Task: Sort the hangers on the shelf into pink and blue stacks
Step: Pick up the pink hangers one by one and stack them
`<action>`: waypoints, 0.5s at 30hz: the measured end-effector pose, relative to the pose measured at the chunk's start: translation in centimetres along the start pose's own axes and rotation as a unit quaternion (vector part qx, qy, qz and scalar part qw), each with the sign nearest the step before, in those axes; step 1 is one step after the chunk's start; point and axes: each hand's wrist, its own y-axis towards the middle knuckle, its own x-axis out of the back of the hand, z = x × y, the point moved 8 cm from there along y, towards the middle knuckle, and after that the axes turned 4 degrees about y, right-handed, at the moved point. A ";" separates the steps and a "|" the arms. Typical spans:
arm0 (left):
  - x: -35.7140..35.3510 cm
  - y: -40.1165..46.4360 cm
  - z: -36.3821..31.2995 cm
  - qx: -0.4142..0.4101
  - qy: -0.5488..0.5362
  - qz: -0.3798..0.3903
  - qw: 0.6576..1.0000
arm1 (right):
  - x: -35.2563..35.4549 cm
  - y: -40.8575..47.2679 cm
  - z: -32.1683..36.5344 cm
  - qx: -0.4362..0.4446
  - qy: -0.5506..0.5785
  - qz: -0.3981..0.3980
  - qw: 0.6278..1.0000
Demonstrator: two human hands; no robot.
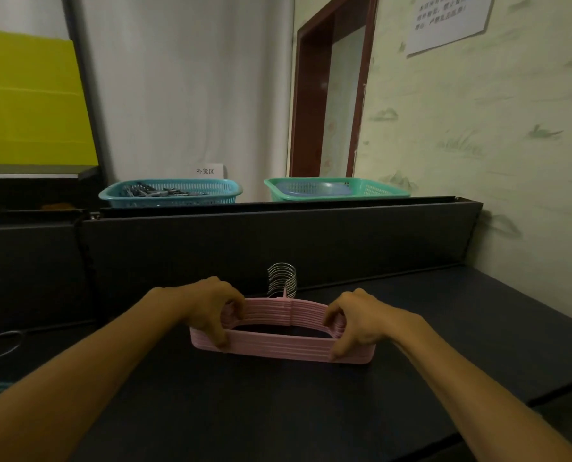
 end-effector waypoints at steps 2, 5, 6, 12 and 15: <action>-0.2 -0.3 0.0 -0.005 -0.023 -0.012 1.000 | -0.3 -0.4 0.0 0.005 0.010 -0.003 1.000; -0.4 -1.1 0.3 -0.025 -0.053 -0.042 0.997 | -0.7 -1.2 0.5 0.013 0.018 -0.001 1.000; -0.3 -1.6 0.3 -0.032 -0.059 -0.057 0.996 | -0.5 -1.5 0.8 0.017 0.004 -0.007 1.000; 1.3 -7.7 2.2 -0.017 -0.104 -0.244 0.964 | 2.4 -3.8 6.9 0.098 -0.048 -0.115 0.987; 0.1 -12.1 4.6 0.038 -0.052 -0.297 0.953 | 2.5 -3.5 11.7 0.128 -0.059 -0.152 0.978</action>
